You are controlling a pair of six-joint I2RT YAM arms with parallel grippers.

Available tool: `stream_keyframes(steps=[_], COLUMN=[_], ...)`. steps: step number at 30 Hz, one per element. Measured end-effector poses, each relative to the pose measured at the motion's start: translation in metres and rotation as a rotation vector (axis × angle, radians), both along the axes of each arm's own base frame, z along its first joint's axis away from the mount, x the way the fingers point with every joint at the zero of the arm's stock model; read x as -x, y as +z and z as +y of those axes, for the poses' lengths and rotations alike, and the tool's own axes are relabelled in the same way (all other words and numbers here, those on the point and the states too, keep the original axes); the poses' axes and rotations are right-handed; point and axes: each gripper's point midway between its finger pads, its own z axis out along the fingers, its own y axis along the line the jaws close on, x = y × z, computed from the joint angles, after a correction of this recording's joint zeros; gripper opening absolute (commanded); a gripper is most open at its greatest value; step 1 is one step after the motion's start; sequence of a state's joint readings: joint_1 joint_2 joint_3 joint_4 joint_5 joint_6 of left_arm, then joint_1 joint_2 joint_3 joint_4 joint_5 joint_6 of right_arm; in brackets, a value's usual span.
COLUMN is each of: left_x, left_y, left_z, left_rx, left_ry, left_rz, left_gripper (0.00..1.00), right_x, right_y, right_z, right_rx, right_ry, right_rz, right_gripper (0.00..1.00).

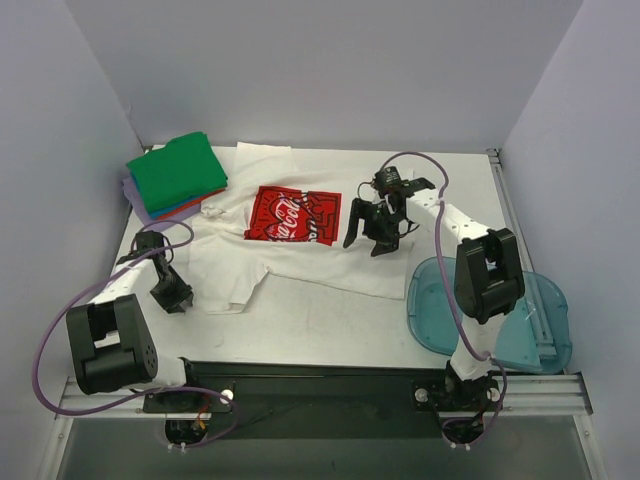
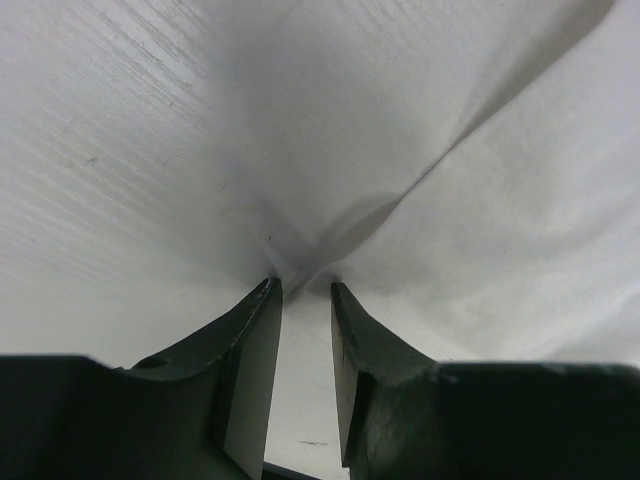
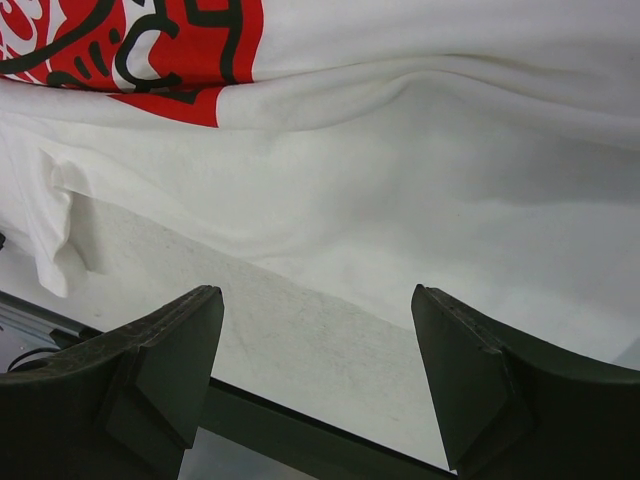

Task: Fold and stack the t-shirts
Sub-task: Flatten out the tshirt

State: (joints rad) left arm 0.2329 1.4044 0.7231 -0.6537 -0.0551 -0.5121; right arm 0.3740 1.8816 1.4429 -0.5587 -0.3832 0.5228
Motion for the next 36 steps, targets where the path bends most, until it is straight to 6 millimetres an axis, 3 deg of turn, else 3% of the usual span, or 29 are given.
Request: stream_keyframes(steps=[7, 14, 20, 25, 31, 36], left_x=[-0.002, -0.011, -0.016, -0.015, -0.031, -0.026], left_y=[-0.001, -0.001, 0.001, 0.009, 0.033, 0.039], left_z=[-0.002, -0.012, -0.018, 0.005, 0.03, 0.053], left_rx=[0.002, 0.059, 0.128, 0.162, 0.173, 0.18], left_ry=[-0.008, -0.027, -0.024, 0.069, 0.122, 0.184], left_rz=[-0.006, -0.038, -0.072, -0.097, -0.192, -0.223], left_gripper=[0.26, 0.01, 0.0, 0.0, 0.0, 0.0], right_x=[0.0, 0.001, 0.012, 0.023, 0.043, 0.065], right_y=[0.0, -0.006, -0.017, -0.022, -0.035, -0.052], right_z=[-0.006, -0.007, -0.011, -0.012, -0.008, -0.008], right_rx=[0.0, 0.0, 0.011, 0.021, 0.055, 0.11], right_ry=[-0.014, -0.017, -0.019, -0.011, 0.023, 0.056], right_rz=[0.001, 0.002, 0.033, 0.049, 0.078, 0.11], right_gripper=[0.78, 0.78, 0.78, 0.78, 0.78, 0.78])
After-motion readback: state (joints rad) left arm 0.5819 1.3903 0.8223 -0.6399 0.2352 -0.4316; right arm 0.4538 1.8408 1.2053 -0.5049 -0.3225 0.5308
